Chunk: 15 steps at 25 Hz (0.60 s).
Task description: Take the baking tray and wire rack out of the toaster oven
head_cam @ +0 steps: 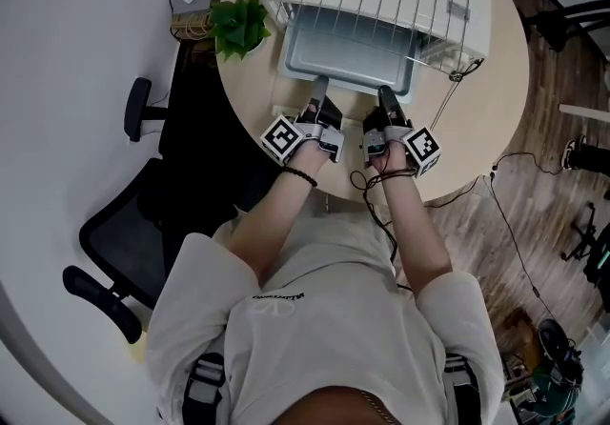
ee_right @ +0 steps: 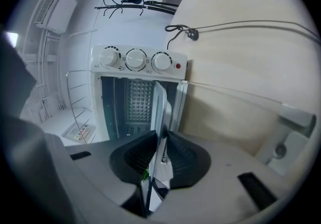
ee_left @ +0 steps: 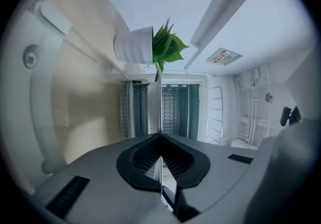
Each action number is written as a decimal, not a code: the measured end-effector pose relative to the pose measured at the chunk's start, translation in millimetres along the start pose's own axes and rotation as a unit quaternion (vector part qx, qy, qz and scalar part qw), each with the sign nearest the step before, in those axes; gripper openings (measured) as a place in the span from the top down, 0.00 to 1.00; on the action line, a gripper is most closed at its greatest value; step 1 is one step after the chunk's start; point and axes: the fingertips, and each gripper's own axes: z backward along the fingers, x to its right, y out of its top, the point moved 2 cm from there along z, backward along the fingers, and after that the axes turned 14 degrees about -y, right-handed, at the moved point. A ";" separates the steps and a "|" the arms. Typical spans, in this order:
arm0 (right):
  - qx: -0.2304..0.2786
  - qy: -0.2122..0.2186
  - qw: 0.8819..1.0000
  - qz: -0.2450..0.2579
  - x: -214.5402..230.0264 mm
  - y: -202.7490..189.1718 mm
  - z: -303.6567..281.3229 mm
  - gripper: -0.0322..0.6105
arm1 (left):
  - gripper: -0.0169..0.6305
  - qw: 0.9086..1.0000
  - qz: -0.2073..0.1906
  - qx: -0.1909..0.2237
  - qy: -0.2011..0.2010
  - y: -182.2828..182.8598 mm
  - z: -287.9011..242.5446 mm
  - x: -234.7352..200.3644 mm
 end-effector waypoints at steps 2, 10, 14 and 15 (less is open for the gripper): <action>-0.003 0.001 1.000 -0.003 1.2 -6.3 9.0 0.85 | 0.97 1.000 0.006 -0.005 -0.004 -3.0 6.8 9.8; -0.026 0.007 1.000 0.009 -1.2 -38.1 59.6 0.84 | 0.97 0.998 -0.001 -0.054 -0.011 -9.4 47.2 49.4; -0.047 0.018 0.999 0.012 -7.9 -61.7 89.2 0.84 | 0.97 0.997 0.002 -0.071 -0.011 -7.0 69.7 78.7; -0.053 0.017 0.998 0.012 -9.2 -68.4 96.6 0.84 | 0.97 0.997 0.002 -0.073 -0.011 -5.4 75.9 85.5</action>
